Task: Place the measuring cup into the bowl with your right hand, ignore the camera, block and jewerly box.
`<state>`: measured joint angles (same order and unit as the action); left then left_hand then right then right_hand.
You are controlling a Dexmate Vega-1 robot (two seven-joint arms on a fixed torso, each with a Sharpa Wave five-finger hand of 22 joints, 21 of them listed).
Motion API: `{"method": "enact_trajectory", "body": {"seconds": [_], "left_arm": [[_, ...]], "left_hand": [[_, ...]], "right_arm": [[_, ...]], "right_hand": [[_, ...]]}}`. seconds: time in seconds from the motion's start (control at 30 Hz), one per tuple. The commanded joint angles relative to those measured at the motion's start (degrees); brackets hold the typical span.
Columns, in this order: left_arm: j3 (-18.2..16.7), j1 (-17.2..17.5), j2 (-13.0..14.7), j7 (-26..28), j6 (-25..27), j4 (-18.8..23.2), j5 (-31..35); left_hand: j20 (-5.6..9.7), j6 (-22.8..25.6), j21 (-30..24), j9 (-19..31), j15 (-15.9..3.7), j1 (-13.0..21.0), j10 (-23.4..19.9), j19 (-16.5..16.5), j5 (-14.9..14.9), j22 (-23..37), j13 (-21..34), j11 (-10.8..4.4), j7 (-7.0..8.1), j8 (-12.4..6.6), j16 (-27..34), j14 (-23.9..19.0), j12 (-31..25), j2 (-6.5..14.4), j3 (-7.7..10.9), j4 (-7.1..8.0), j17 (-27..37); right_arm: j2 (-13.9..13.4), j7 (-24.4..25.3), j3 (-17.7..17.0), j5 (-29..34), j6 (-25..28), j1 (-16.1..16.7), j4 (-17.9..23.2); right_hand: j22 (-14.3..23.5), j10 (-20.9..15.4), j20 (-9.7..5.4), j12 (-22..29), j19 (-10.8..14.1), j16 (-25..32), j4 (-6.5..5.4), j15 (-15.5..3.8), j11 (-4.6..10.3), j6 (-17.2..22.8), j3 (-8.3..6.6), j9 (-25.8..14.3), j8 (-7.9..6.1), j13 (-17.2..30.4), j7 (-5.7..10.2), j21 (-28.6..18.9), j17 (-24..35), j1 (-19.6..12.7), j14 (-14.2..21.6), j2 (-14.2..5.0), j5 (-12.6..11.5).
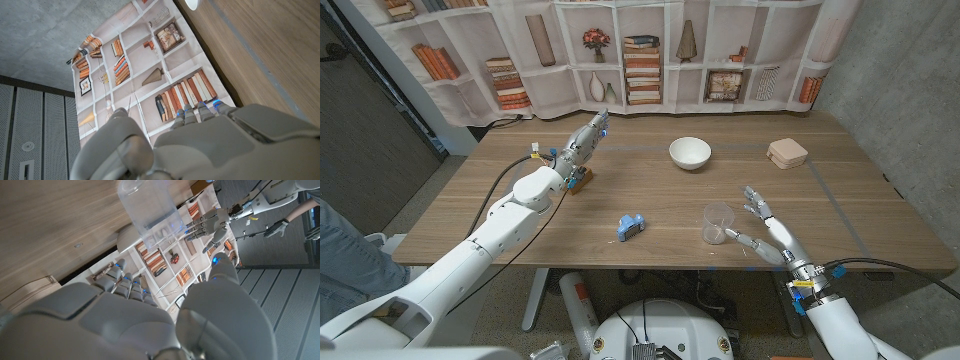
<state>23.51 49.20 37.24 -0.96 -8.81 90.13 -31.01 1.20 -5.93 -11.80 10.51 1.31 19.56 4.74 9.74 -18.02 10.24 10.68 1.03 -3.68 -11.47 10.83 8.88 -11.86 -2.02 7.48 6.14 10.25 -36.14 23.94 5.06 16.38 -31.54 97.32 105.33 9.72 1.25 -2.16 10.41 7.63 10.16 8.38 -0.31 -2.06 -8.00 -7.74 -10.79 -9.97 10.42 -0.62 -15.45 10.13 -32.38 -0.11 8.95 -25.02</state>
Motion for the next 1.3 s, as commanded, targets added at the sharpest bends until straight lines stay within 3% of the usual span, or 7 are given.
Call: {"method": "enact_trajectory", "body": {"seconds": [0.03, 0.93, 1.3], "left_arm": [[-0.02, 0.06, 0.0, -0.08, -0.07, 0.05, 0.0], [0.0, 0.88, 0.78, 0.64, 0.99, 1.88, 0.43], [0.2, 0.46, 0.36, -0.16, 0.09, 0.6, 0.4]], "left_hand": [[-0.46, 0.39, 0.3, 0.19, 0.1, 0.14, -0.05, 1.77, -0.21, 0.17, 0.11, -0.25, -0.01, 0.02, -0.09, -0.29, 0.04, 0.46, -0.17, 0.01, 0.18], [-0.58, 0.63, 0.27, 0.2, 0.13, 0.22, -0.22, 1.73, -0.19, 0.17, 0.12, -0.28, 0.04, 0.02, -0.06, -0.4, 0.03, 0.64, -0.59, 0.0, 0.18], [-0.59, 0.7, 0.27, 0.2, 0.14, 0.26, -0.24, 1.73, -0.19, 0.17, 0.12, -0.26, -0.02, 0.02, -0.05, -0.43, 0.03, 0.69, -0.69, -0.01, 0.18]], "right_arm": [[-0.5, 2.28, 1.96, 1.11, 0.07, -0.78, -0.92], [-0.84, 5.65, 7.28, 1.2, -2.07, -5.38, -5.97], [-0.7, 7.79, 9.27, 3.53, -0.03, -7.1, -6.29]], "right_hand": [[0.25, 0.2, -1.63, 0.4, 0.25, 0.19, -0.03, -0.1, -0.11, -0.68, 0.53, -0.23, -0.4, 0.13, 0.05, 0.17, 0.11, -0.7, -0.27, 0.19, -0.36], [0.27, 0.16, -1.06, 0.75, 1.15, 0.28, -0.05, -0.02, -0.07, -0.52, 1.17, -0.26, -0.88, 0.13, 0.8, 0.64, 0.06, -1.53, -0.21, -0.05, -0.75], [0.28, 0.52, -0.8, 0.71, 1.2, 0.25, -0.09, 0.11, -0.12, -0.91, 1.4, -0.27, -0.84, 0.13, 0.93, 0.94, 0.05, -1.83, -0.37, -0.17, -0.93]]}}
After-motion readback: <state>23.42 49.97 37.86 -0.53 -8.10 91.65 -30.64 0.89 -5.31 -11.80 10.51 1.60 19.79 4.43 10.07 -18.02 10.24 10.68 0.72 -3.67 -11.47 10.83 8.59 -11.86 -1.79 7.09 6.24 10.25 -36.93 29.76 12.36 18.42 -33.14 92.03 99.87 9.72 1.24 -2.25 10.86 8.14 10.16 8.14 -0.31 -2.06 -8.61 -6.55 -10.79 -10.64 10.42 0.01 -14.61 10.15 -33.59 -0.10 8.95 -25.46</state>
